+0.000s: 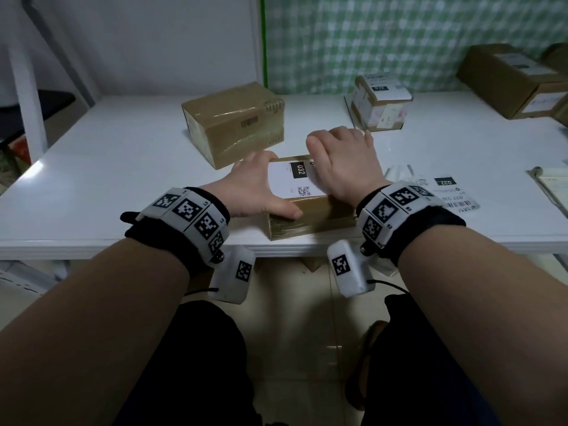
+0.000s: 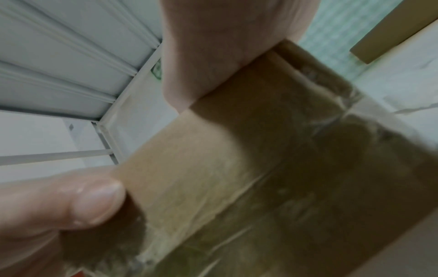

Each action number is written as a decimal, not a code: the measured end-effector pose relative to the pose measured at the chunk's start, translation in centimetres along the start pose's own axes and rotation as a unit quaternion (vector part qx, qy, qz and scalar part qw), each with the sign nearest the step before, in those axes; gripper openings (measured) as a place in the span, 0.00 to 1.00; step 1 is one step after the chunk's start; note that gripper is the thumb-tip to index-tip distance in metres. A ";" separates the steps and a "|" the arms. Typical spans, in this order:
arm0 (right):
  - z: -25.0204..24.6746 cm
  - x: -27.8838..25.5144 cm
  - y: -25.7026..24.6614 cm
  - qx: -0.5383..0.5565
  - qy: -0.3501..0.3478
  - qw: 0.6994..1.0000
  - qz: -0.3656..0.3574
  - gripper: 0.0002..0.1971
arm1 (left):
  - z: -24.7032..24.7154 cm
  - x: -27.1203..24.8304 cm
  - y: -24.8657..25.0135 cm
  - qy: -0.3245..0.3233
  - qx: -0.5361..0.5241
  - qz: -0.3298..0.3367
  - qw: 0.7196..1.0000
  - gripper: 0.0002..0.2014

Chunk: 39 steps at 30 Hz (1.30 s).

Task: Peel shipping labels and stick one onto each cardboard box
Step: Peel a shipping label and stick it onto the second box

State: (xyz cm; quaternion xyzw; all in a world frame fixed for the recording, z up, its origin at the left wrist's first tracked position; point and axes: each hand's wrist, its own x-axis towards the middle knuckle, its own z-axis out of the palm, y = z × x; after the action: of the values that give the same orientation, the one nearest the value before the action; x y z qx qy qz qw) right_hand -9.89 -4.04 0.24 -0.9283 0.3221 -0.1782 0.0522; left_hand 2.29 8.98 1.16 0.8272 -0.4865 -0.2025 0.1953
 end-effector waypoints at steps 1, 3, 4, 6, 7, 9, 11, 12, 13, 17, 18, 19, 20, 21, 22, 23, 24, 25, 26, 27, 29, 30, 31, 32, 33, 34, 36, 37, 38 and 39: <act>-0.1 -0.1 0.3 0.012 -0.004 1.000 0.014 0.29 | 0.0 0.0 -0.1 0.000 -0.005 0.000 1.000 0.55; -0.4 -0.2 0.7 0.052 -0.003 0.997 0.055 0.27 | 0.1 0.1 -0.1 0.000 -0.012 0.000 1.000 0.56; -0.3 -0.1 1.0 0.071 -0.002 0.995 0.073 0.25 | 0.1 0.1 -0.2 -0.001 -0.014 0.000 1.000 0.56; 0.2 0.0 1.5 0.111 -0.007 0.989 0.100 0.26 | 0.1 0.2 -0.2 -0.004 -0.018 0.000 1.000 0.57; 0.3 0.1 1.6 0.127 -0.015 0.985 0.113 0.28 | 0.1 0.2 -0.2 -0.005 -0.020 0.001 1.000 0.57; 0.3 0.2 2.0 0.146 -0.036 0.978 0.144 0.30 | 0.1 0.1 -0.2 -0.006 -0.020 0.000 1.000 0.56; -0.1 0.0 2.4 0.149 -0.051 0.968 0.197 0.24 | 0.0 0.0 -0.2 -0.007 -0.021 -0.001 1.000 0.56; -0.2 -0.1 2.7 0.130 -0.049 0.967 0.211 0.21 | 0.0 0.0 -0.1 -0.007 -0.022 -0.002 1.000 0.57; -0.2 -0.3 3.0 0.093 -0.038 0.971 0.215 0.19 | 0.0 -0.1 -0.1 -0.006 -0.021 -0.001 1.000 0.57; -1.3 -0.7 2.3 0.005 0.158 0.967 0.199 0.24 | 0.0 -0.2 0.0 0.002 -0.020 -0.001 1.000 0.57; -1.6 -0.5 1.6 0.011 0.202 0.966 0.164 0.26 | 0.1 -0.3 0.1 0.005 -0.022 0.000 1.000 0.57; -1.8 -0.3 0.7 0.013 0.215 0.970 0.114 0.27 | 0.1 -0.3 0.1 0.008 -0.021 0.001 1.000 0.58; -2.0 -0.2 -0.4 0.006 0.207 0.977 0.060 0.28 | 0.1 -0.4 0.1 0.010 -0.017 0.003 1.000 0.58; -1.9 -0.3 -1.4 -0.004 0.185 0.983 0.009 0.27 | 0.2 -0.4 0.1 0.012 -0.010 0.007 1.000 0.58; -1.5 -0.3 -2.2 -0.012 0.157 0.987 -0.033 0.26 | 0.3 -0.6 0.1 0.013 -0.003 0.016 1.000 0.58; -1.0 -0.5 -2.8 -0.018 0.130 0.989 -0.062 0.24 | 0.4 -0.7 0.1 0.014 0.002 0.027 1.000 0.58; -0.4 -0.6 -3.1 -0.020 0.107 0.991 -0.079 0.23 | 0.5 -1.0 0.1 0.018 0.003 0.037 0.999 0.57; 0.0 -0.7 -3.1 -0.018 0.085 0.993 -0.083 0.23 | 0.6 -1.2 0.1 0.021 -0.002 0.046 0.999 0.57; 0.2 -0.8 -3.1 -0.015 0.072 0.994 -0.077 0.23 | 0.6 -1.4 0.1 0.025 -0.010 0.053 0.998 0.56; 0.2 -0.8 -3.0 -0.012 0.065 0.996 -0.064 0.23 | 0.7 -1.6 0.1 0.029 -0.019 0.059 0.998 0.56; 0.1 -0.6 -2.5 -0.020 0.059 0.997 -0.038 0.23 | 0.9 -1.9 0.1 0.037 -0.028 0.068 0.997 0.55; 0.0 -0.4 -2.1 -0.026 0.053 0.998 -0.022 0.23 | 1.0 -1.9 0.1 0.040 -0.027 0.072 0.996 0.56; -0.1 -0.2 -1.9 -0.029 0.047 0.998 -0.008 0.23 | 1.1 -2.0 0.2 0.043 -0.027 0.075 0.996 0.56; -0.1 -0.1 -1.7 -0.031 0.042 0.999 0.004 0.24 | 1.1 -2.0 0.2 0.046 -0.028 0.077 0.996 0.56; -0.2 0.1 -1.5 -0.034 0.038 0.999 0.017 0.24 | 1.1 -2.1 0.2 0.049 -0.029 0.079 0.995 0.56; -0.1 0.1 -1.5 -0.037 0.035 0.998 0.027 0.24 | 1.2 -2.2 0.2 0.052 -0.030 0.080 0.995 0.56; -0.1 0.2 -1.4 -0.043 0.028 0.998 0.049 0.24 | 1.3 -2.2 0.2 0.056 -0.031 0.084 0.994 0.56; -0.1 0.3 -1.3 -0.039 0.021 0.997 0.063 0.24 | 1.3 -2.3 0.2 0.056 -0.031 0.084 0.994 0.56; -0.2 0.3 -1.2 -0.031 0.013 0.996 0.078 0.25 | 1.4 -2.3 0.2 0.056 -0.031 0.084 0.994 0.56; -0.2 0.3 -1.1 -0.021 0.005 0.995 0.094 0.25 | 1.4 -2.3 0.2 0.057 -0.032 0.084 0.994 0.56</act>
State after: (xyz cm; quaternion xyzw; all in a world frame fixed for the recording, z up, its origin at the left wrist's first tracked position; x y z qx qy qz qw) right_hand -9.11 -3.39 0.79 -0.8940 0.4116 -0.1704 0.0478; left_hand 0.40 10.73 0.44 0.7872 -0.5353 -0.1533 0.2652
